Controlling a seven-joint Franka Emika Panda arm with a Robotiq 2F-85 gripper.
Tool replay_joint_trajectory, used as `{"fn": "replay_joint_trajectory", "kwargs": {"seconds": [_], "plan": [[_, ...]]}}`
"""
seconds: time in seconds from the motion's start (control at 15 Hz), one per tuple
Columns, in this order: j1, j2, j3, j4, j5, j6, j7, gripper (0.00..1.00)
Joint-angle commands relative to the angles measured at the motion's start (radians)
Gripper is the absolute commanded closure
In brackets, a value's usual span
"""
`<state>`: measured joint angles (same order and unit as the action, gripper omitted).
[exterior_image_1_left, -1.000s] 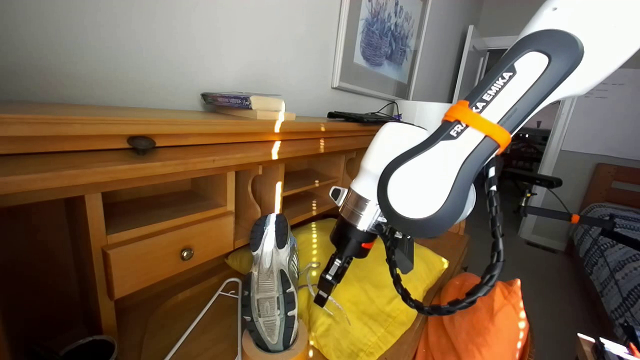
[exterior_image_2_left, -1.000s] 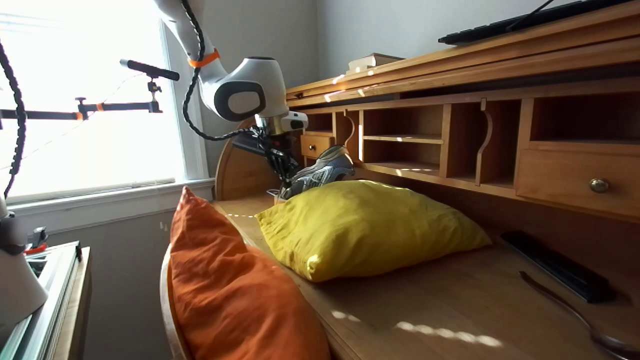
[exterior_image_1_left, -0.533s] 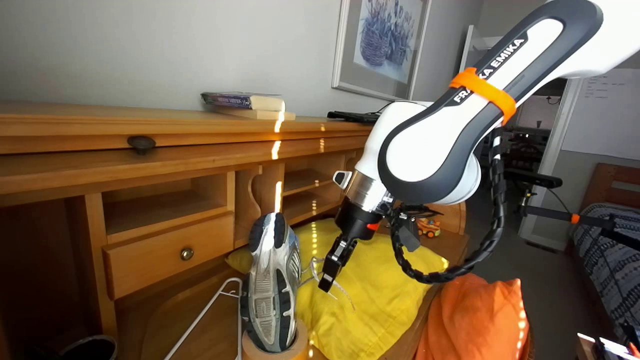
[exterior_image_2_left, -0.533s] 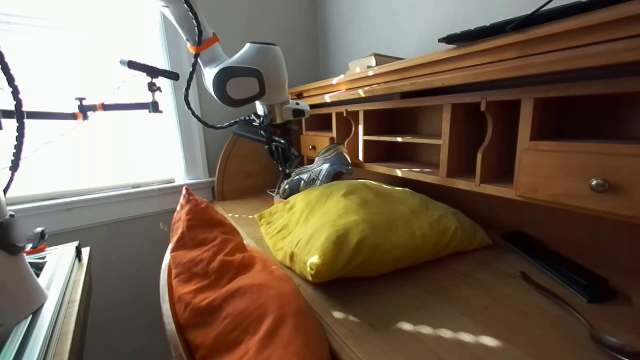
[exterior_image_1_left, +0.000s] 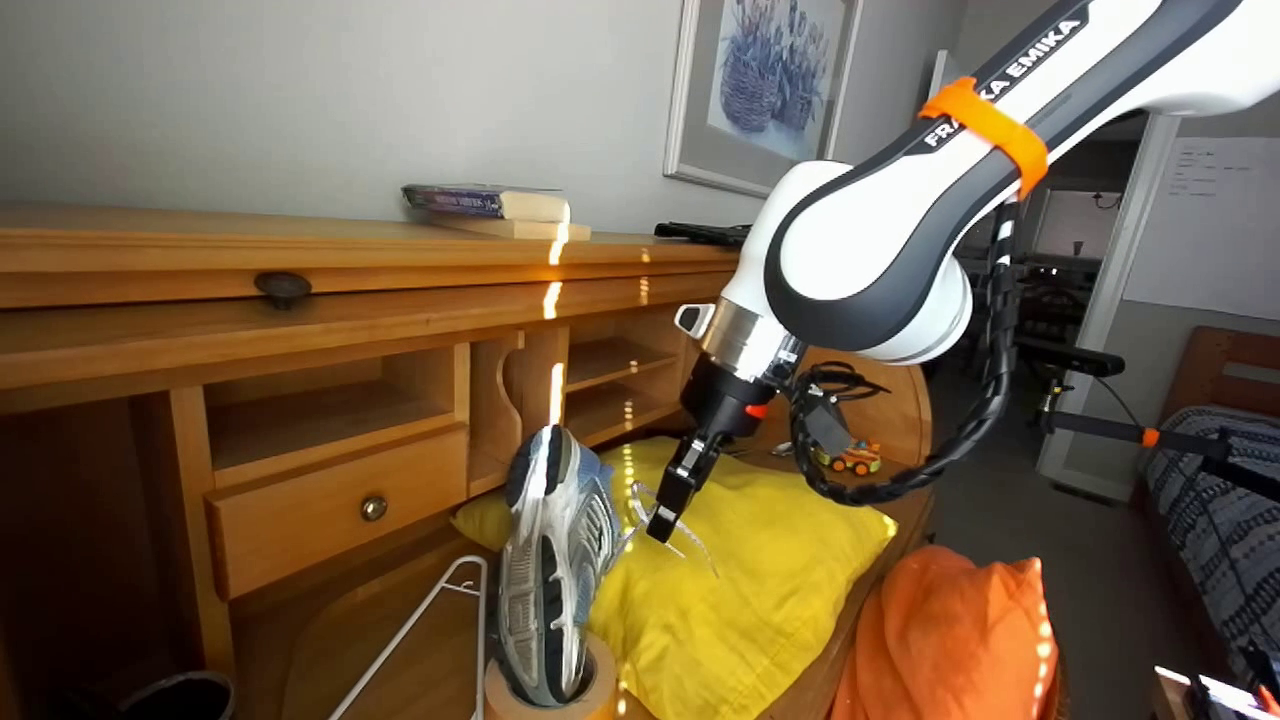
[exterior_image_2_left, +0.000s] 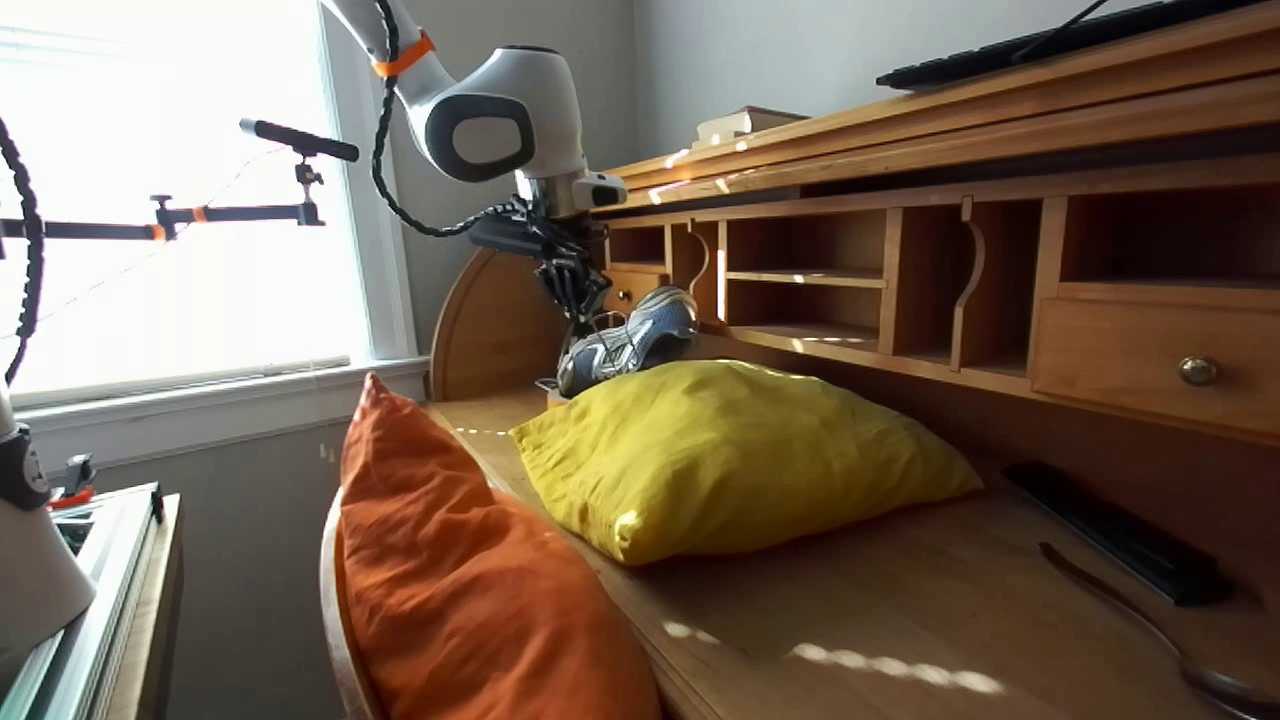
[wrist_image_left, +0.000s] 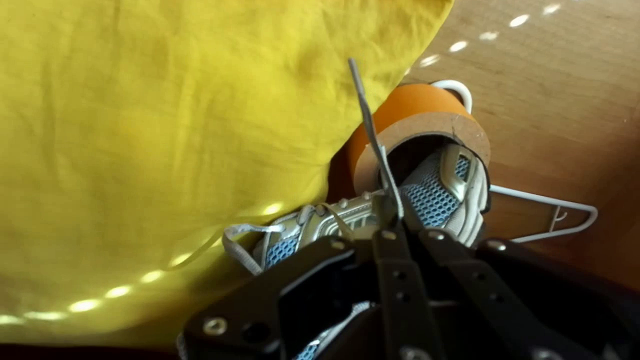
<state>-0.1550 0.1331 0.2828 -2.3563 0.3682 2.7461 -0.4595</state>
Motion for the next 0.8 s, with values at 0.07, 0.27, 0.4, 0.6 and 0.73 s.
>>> {"fn": "replay_joint_trajectory", "kwargs": {"seconds": [0.07,0.27,0.4,0.6,0.73], "plan": [[0.060,-0.059,-0.051,-0.009,0.029,-0.025,-0.060,0.99],[0.088,-0.072,-0.074,-0.006,0.022,-0.020,-0.072,0.99],[0.105,-0.077,-0.088,-0.002,0.017,-0.013,-0.076,0.99],[0.126,-0.083,-0.103,0.003,0.014,-0.008,-0.086,0.99],[0.138,-0.088,-0.108,0.007,0.015,-0.003,-0.096,0.99]]}}
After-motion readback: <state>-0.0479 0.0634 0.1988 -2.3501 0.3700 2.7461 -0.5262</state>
